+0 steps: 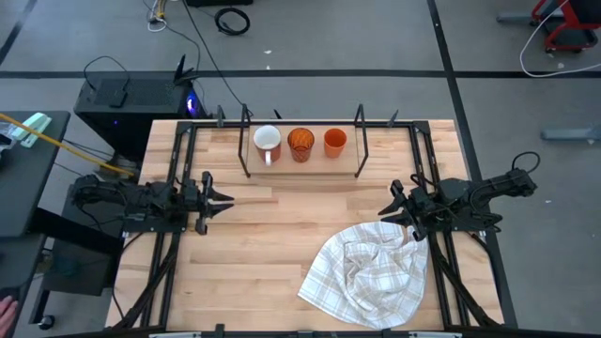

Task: Stack small to large cups/mugs on shelf
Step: Return to Home Position

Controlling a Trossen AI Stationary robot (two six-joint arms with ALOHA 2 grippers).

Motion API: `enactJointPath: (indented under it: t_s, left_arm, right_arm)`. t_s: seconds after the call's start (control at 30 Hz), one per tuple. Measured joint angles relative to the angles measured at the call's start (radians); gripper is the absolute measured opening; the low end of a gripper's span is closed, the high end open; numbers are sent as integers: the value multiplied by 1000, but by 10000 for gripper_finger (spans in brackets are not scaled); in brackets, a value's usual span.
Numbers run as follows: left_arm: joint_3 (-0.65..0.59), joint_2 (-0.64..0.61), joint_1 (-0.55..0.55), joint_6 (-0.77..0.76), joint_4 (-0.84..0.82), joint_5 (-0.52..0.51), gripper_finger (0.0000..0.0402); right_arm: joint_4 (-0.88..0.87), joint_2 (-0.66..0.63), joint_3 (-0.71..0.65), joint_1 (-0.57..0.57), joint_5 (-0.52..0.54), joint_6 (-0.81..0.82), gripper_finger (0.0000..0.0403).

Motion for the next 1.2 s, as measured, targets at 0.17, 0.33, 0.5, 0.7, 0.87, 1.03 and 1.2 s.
enactJointPath:
  t_s: [0.17, 0.33, 0.5, 0.7, 0.87, 1.03, 1.2]
  left_arm:
    - [0, 0, 0, 0, 0, 0, 83]
    - [0, 0, 0, -1, 0, 0, 81]
    - [0, 0, 1, 0, 0, 0, 87]
    - [0, 0, 1, 0, 0, 0, 86]
    - [0, 0, 1, -1, 0, 0, 80]
    - [0, 0, 1, -1, 0, 0, 85]
    - [0, 0, 1, 0, 0, 0, 89]
  right_arm:
    - [0, 0, 0, 0, 0, 0, 91]
    - [0, 0, 0, 0, 0, 0, 91]
    - [0, 0, 0, 0, 0, 0, 91]
    - [0, 0, 0, 0, 0, 0, 91]
    - [0, 0, 0, 0, 0, 0, 91]
    - [0, 0, 0, 0, 0, 0, 91]
    - [0, 0, 0, 0, 0, 0, 91]
